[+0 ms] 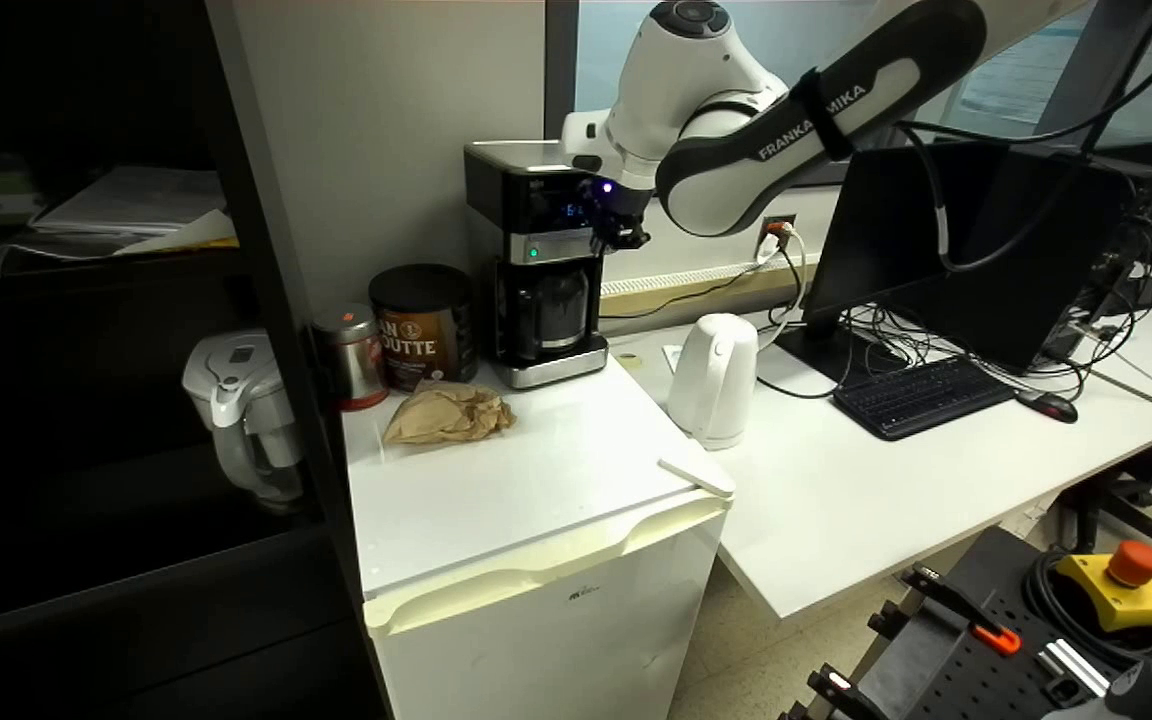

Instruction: Press a button on the coffeemaker.

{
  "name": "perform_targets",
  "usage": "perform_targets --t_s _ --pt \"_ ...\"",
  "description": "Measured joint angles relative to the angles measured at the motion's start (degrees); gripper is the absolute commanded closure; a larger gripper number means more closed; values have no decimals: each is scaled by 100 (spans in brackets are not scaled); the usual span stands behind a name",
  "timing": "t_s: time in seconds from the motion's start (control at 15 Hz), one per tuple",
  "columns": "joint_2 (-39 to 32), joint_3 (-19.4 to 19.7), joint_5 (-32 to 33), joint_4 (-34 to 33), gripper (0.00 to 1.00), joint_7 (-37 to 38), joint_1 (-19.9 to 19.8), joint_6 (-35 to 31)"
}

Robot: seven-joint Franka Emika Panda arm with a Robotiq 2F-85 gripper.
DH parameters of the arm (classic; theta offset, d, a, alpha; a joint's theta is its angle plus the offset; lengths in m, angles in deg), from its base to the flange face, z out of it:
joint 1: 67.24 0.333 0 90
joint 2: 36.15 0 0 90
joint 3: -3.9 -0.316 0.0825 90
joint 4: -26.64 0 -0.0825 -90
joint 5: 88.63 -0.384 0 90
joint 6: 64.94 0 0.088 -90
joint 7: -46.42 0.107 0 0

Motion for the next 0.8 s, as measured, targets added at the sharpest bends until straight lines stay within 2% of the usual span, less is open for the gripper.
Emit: perform_targets --t_s 0.4,0.8 --pt "398 11 227 436 100 32 23 1" --pt "710 58 820 796 100 308 22 1"
